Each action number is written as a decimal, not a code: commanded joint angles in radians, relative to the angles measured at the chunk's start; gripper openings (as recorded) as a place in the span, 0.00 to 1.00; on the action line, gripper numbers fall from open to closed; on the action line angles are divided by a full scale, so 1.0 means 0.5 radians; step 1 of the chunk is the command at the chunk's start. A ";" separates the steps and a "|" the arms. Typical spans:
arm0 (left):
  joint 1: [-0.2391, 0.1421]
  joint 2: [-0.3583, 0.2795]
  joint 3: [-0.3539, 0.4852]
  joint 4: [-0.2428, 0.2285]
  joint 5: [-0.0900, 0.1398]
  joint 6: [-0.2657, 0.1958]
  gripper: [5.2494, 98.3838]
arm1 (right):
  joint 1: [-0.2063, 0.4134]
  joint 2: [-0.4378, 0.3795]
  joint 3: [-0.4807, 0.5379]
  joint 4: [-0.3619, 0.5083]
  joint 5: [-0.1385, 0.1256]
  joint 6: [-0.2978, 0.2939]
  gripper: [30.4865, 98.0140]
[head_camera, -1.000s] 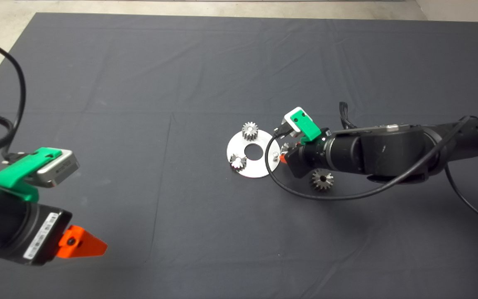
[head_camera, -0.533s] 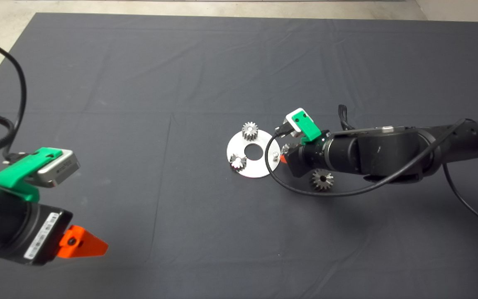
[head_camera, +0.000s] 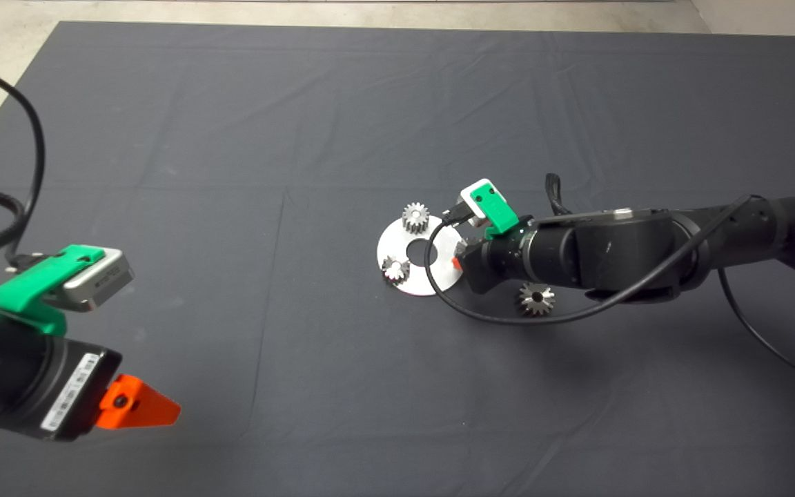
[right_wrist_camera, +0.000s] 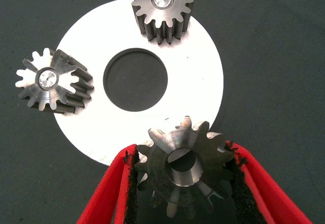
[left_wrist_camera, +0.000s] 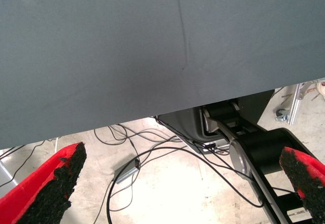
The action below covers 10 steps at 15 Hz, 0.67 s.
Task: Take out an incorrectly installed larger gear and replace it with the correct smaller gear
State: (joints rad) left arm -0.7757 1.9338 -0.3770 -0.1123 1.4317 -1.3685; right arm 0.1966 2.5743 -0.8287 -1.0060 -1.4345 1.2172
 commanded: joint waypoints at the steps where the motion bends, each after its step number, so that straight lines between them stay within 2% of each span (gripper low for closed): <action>1: -0.019 0.012 0.021 -0.039 0.011 -0.003 1.00 | 0.036 0.001 -0.026 -0.074 0.016 0.014 0.13; 10: -0.019 0.018 0.021 -0.039 0.008 -0.003 1.00 | -0.028 0.066 -0.097 -0.074 0.016 0.005 0.13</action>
State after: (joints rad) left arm -0.7760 1.9417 -0.3770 -0.1123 1.4321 -1.3687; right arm 0.1683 2.6026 -0.8740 -1.0126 -1.4353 1.2174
